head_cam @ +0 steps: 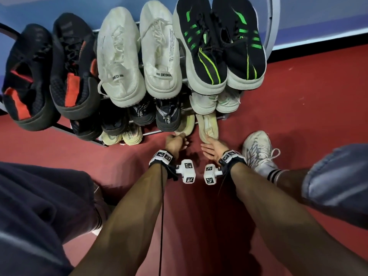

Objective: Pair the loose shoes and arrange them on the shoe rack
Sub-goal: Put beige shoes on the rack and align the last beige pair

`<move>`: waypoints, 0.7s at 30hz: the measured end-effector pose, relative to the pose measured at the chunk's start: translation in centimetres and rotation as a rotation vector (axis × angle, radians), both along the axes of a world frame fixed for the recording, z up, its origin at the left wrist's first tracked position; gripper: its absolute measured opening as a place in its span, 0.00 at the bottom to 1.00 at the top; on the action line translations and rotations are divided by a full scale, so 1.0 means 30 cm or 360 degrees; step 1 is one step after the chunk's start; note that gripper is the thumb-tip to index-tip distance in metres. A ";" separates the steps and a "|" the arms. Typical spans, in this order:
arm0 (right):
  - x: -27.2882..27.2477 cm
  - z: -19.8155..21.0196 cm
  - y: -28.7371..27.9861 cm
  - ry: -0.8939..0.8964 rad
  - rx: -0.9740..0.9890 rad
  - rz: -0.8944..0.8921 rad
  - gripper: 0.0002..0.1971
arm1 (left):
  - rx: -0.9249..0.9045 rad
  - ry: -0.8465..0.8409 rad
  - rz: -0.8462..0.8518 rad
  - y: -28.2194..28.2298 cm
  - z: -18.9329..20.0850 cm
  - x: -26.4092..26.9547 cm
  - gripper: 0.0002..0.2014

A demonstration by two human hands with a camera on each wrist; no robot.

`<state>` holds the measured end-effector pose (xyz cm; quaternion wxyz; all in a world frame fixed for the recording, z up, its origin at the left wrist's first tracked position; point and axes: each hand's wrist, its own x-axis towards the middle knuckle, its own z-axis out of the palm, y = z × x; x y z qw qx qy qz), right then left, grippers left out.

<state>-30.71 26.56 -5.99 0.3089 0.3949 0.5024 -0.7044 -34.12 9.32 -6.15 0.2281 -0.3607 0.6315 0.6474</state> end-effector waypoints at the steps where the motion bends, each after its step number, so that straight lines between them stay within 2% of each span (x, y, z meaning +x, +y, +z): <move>1: -0.004 0.000 0.007 -0.0001 0.0016 0.0013 0.17 | -0.0018 -0.0030 -0.0020 -0.001 0.016 0.001 0.08; 2: -0.007 0.004 0.012 -0.0007 0.0036 0.0027 0.17 | -0.0021 -0.0052 -0.0050 -0.005 0.029 0.002 0.06; 5: -0.001 0.000 0.019 -0.0024 0.0072 0.0024 0.19 | -0.0040 -0.0161 -0.0226 -0.026 0.053 0.039 0.14; 9: 0.013 -0.004 0.000 -0.0015 0.0096 -0.0026 0.22 | -0.0091 -0.0324 -0.0463 -0.079 0.071 0.151 0.10; 13: 0.022 -0.010 -0.028 0.0024 0.0118 -0.0079 0.20 | -0.0224 -0.0282 -0.0572 -0.136 0.096 0.232 0.17; 15: 0.027 0.002 -0.046 0.0041 0.0109 -0.0051 0.23 | -0.0266 -0.0268 -0.0592 -0.155 0.122 0.250 0.18; 18: 0.036 0.017 -0.071 0.0015 0.0164 0.0219 0.31 | -0.0260 -0.0357 -0.0679 -0.183 0.160 0.260 0.10; 21: 0.053 0.035 -0.100 -0.0032 0.0323 0.0539 0.34 | -0.0363 -0.0439 -0.0803 -0.217 0.198 0.284 0.08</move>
